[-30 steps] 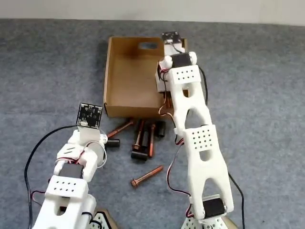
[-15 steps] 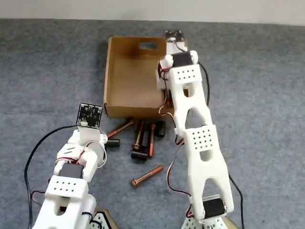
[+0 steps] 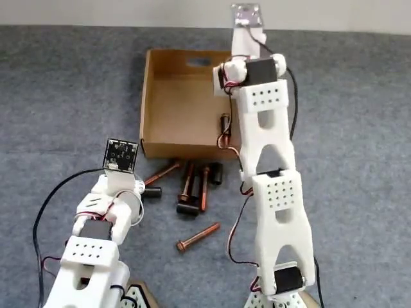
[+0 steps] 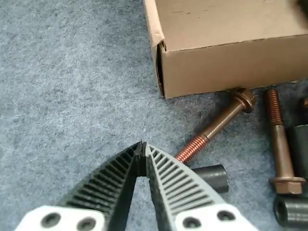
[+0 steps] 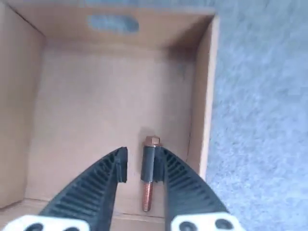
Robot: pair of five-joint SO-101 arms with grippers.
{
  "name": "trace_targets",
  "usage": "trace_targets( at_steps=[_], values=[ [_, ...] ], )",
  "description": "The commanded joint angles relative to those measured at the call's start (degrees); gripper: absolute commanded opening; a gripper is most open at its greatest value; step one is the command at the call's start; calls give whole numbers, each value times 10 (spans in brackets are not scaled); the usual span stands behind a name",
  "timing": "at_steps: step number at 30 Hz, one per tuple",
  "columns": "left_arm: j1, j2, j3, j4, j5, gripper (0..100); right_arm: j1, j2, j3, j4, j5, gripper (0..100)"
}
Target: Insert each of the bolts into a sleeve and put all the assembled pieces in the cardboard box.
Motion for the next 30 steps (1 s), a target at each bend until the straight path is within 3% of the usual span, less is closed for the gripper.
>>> trace_targets(
  at_steps=[1, 6, 12, 19, 26, 30],
  values=[
    [-2, -12, -4, -11, -4, 13, -2, -111, 14, 10, -4, 87],
    [-2, -12, -4, -11, -4, 13, -9, -313, 269, 8, -4, 87],
    [-2, -12, -3, -11, -4, 13, -73, -528, 683, -14, 2, 87],
    [-29, -12, -7, -11, -2, 12, -216, -676, 1092, -211, 114, 87],
    [-125, -12, -20, -11, 124, 13, -264, -676, 1228, -369, 166, 87],
    [-144, -12, -15, -28, 150, 13, -279, -617, 1236, -407, 193, 87]
  ],
)
